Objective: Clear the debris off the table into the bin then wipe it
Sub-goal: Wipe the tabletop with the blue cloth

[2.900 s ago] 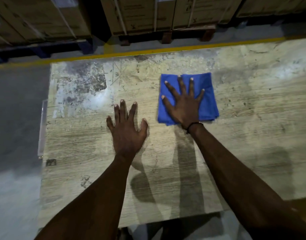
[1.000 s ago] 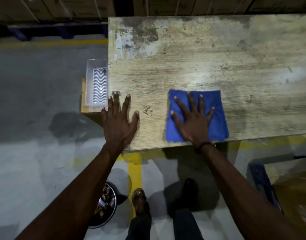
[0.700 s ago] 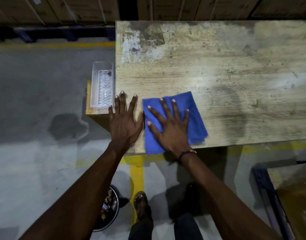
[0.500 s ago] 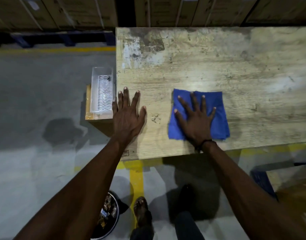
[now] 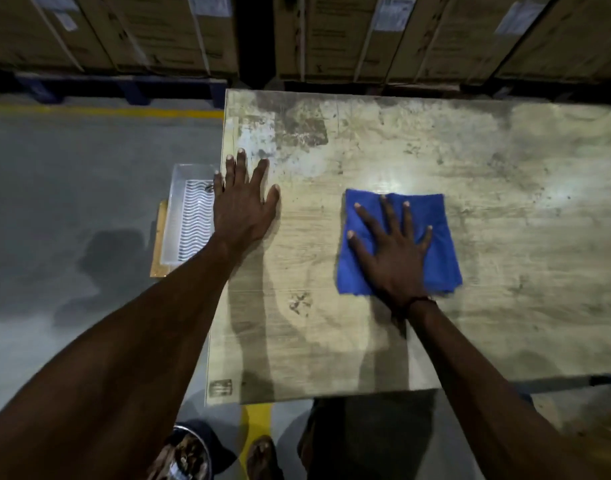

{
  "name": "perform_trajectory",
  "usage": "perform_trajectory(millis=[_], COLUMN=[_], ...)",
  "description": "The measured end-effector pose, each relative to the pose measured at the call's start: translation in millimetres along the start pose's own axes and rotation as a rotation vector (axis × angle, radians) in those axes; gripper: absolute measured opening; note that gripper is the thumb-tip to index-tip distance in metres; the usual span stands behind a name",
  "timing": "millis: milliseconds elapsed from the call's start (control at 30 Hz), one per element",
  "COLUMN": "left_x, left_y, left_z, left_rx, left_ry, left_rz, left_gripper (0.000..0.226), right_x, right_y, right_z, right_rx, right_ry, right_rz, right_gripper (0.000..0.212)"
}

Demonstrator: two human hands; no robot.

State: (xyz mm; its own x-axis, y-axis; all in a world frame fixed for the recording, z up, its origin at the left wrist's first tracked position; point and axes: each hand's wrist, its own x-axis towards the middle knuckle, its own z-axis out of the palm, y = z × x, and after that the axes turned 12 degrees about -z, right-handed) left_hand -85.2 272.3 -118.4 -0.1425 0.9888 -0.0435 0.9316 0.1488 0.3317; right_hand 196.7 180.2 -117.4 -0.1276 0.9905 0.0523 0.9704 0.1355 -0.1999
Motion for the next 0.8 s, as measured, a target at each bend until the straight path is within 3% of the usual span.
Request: perform_trajectory(millis=[133, 300, 433, 600, 800], left_x=[45, 67, 67, 69, 72], left_y=[16, 27, 27, 28, 23], left_z=[0, 1, 3, 6, 8], left_rx=[-0.029, -0.029, -0.023, -0.068, -0.05], left_ry=[0.02, 0.064, 0.095, 0.134, 0.146], left_rz=[-0.016, -0.053, -0.057, -0.063, -0.057], left_gripper=[0.071, 0.07, 0.067, 0.065, 0.064], right_x=[77, 56, 70, 186, 193], right_y=[-25, -42, -1, 8, -54], right_z=[17, 19, 9, 14, 27], right_rx=[0.023, -0.056, -0.063, -0.002, -0.054], right_ry=[0.021, -0.04, -0.022, 0.04, -0.025], right_rz=[-0.002, -0.22, -0.146, 0.016, -0.284], right_gripper=[0.064, 0.064, 0.065, 0.066, 0.065])
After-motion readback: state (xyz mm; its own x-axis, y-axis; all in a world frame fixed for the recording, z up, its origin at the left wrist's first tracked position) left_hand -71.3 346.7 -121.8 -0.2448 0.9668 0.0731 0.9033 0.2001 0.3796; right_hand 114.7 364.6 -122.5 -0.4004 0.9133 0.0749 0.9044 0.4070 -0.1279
